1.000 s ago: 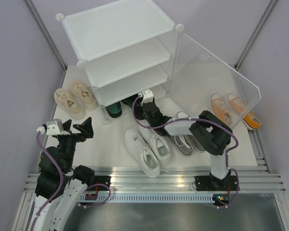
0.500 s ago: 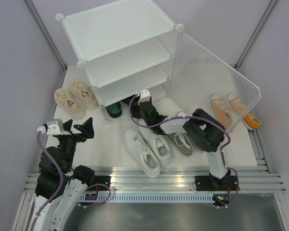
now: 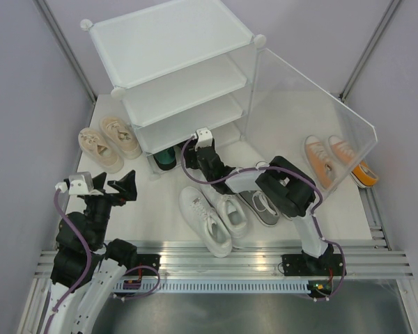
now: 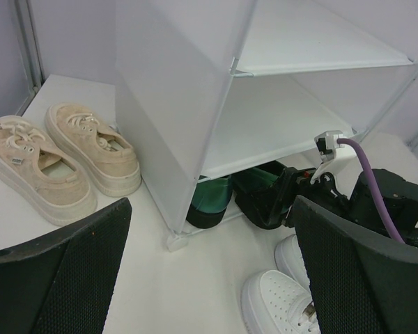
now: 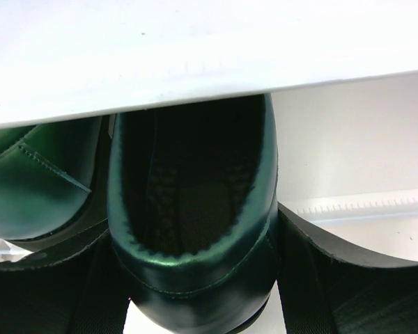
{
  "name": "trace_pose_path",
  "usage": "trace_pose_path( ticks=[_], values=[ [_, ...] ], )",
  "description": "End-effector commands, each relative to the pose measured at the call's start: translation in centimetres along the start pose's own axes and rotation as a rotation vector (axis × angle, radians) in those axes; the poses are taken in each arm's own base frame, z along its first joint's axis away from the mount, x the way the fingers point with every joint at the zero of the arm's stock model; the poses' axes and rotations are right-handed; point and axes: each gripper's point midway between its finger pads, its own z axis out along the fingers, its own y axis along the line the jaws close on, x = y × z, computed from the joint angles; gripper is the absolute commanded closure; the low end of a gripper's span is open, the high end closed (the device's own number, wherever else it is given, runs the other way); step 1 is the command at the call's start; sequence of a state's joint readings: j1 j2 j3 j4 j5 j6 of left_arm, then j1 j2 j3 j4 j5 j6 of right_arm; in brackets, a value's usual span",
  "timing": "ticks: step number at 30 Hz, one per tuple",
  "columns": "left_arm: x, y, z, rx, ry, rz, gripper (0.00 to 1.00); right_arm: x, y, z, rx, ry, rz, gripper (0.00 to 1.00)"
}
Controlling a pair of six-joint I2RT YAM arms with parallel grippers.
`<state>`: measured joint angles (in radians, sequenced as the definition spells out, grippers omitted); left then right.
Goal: Place and organize the shoes in the shoe cabinet
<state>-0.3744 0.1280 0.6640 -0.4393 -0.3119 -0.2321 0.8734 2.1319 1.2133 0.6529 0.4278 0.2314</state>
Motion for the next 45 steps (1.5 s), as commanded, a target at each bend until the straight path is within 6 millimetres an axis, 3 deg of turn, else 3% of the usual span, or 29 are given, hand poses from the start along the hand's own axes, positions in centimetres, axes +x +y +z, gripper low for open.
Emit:
trace_pose_path(
  ticks=[1,25,38,42,45],
  values=[
    [-0.4,-0.5,0.2,0.022,-0.010,0.004,0.01,-3.3,2.3,1.1,-0.050,-0.110,0.054,0.58],
    [-0.1,-0.8,0.3,0.037,0.004,0.009,0.01,-2.6,3.9,3.3,-0.062,-0.146,0.048,0.55],
    [0.1,-0.9,0.4,0.043,0.012,0.010,0.01,-3.3,4.6,3.9,-0.077,-0.192,0.067,0.57],
    [0.1,-1.0,0.5,0.047,0.015,0.010,0.01,-3.4,4.6,4.1,-0.072,-0.200,0.072,0.51],
    [0.1,-1.0,0.5,0.046,0.014,0.010,0.01,-3.4,4.6,4.0,-0.075,-0.198,0.071,0.37]
  ],
)
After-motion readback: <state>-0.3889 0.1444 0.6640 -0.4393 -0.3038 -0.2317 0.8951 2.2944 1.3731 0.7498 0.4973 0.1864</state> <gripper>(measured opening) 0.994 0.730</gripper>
